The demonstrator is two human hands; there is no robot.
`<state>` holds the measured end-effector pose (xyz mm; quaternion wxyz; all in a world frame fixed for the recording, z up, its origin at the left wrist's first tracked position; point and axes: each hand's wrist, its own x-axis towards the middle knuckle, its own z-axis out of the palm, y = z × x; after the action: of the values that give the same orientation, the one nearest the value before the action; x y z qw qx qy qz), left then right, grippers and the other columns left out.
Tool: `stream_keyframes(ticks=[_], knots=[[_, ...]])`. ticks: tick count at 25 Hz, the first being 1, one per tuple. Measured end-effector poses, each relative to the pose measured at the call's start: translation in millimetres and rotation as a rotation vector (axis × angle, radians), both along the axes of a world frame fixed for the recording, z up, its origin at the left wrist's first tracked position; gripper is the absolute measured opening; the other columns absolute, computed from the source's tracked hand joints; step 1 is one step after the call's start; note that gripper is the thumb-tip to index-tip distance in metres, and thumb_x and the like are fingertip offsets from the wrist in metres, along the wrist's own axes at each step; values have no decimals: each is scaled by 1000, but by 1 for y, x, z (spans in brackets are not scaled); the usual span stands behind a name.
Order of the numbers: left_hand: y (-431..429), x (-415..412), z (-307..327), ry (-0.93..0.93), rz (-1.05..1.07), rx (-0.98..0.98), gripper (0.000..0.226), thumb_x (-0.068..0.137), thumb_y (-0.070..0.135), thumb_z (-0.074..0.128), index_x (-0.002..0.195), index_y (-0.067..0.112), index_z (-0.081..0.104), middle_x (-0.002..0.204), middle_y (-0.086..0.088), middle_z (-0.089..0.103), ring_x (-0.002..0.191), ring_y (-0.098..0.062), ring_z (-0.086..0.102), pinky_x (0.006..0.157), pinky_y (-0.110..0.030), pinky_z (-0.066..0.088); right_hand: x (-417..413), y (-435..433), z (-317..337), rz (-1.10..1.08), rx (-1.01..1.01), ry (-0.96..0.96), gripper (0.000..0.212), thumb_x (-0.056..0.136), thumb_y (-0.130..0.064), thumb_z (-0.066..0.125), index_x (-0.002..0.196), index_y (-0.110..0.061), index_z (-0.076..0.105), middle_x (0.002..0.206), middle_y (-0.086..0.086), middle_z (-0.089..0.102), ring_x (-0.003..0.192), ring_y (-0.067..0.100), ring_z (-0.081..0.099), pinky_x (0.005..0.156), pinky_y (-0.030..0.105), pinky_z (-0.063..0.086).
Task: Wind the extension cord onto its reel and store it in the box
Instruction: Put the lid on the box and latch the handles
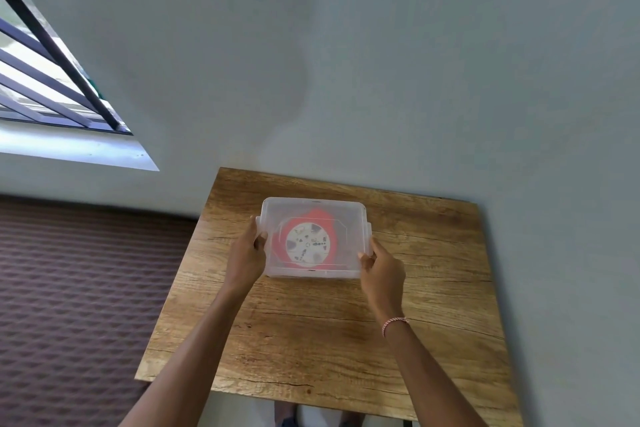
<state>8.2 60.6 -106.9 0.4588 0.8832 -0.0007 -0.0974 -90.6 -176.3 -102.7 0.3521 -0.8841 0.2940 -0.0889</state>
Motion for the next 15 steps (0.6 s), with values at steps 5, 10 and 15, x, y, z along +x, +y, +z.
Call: stream_keyframes(ticks=[5,10,15], knots=[[2,1,-6,7,5,-22,19,112,19,48,126,19,61,96,-2,73,87,-23,75,75,-48,66,-1,-1,-3,28,-46,8,49,99,-18,66,145,-8,53,126,10,73,102,21,74,87,37,63],[4,9,-9,129,57,-129,41,113,24,49,154,22,52,127,-3,73,108,-27,74,82,-43,65,4,-11,1,56,-50,18,34,97,-24,69,128,-10,67,112,7,76,102,24,72,85,41,62],[2,12,-12,67,33,64,54,112,22,50,164,16,36,143,-14,66,117,-23,67,89,-43,58,7,-8,-4,152,-287,5,33,104,-18,57,136,-13,57,108,5,73,86,22,73,65,35,63]])
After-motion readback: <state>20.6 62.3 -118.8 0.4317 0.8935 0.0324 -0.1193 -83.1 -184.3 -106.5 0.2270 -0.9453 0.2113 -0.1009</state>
